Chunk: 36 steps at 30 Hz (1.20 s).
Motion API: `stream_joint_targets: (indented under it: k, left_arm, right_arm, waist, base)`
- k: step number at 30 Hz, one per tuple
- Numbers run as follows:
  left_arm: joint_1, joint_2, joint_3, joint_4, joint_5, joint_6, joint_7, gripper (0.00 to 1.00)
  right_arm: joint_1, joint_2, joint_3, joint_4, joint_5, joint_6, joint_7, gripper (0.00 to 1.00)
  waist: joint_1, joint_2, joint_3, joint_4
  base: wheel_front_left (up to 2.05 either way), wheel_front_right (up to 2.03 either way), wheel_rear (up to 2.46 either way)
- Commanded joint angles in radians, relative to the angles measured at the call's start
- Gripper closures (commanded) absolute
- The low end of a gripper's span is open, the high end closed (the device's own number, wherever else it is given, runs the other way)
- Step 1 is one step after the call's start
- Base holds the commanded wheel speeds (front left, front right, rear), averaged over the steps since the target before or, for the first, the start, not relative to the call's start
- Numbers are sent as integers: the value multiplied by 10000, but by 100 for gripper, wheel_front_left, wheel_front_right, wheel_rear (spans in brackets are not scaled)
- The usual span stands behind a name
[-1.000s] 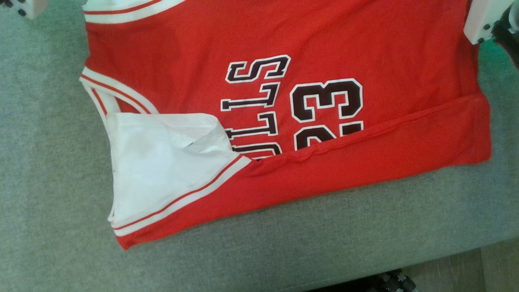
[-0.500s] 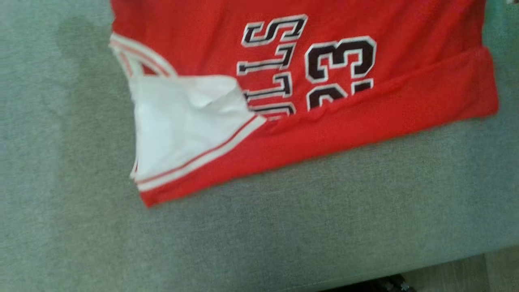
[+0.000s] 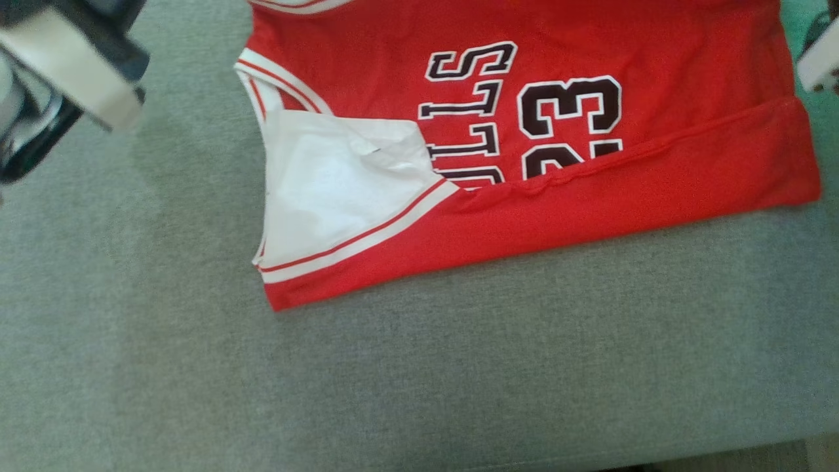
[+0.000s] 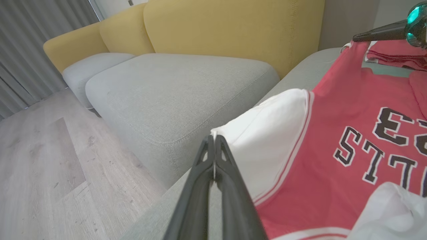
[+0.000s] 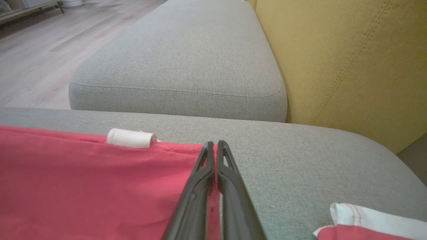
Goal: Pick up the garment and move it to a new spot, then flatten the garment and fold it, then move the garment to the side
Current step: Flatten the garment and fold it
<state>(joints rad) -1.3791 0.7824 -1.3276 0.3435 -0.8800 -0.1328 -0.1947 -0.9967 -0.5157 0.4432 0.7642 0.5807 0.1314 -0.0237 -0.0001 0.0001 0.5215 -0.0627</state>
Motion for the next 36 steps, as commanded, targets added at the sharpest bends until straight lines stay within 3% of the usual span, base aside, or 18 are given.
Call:
stream_joint_targets:
  k: [1,8,24,30,36]
  left_arm:
    - [-164,599,474,-133,52,21,-202,100]
    - [687,849,511,-750,-55,244,-514,100]
    - [3105,1439,510,-3299,376,1743,-661,100]
    - [4045,1337,623,-3795,673,2258,-667,100]
    - [4990,944,889,-4043,824,2470,-669,100]
  right_arm:
    - [388,-333,-176,-362,24,-7,-102,100]
    - [1271,-500,-779,-799,-60,-7,-148,100]
    - [3944,-522,-2512,-2527,-520,-7,373,100]
    - [5254,-317,-3468,-3508,-816,-7,548,100]
    - [6434,128,-4380,-4602,-1234,-7,925,100]
  waist:
    - [1,-1,-92,110]
    - [1,-1,-395,343]
    - [1,-1,-818,680]
    - [1,-1,-860,778]
    - [1,-1,-844,842]
  base:
    - [0,0,0]
    - [0,0,0]
    - [0,0,0]
    - [0,0,0]
    - [0,0,0]
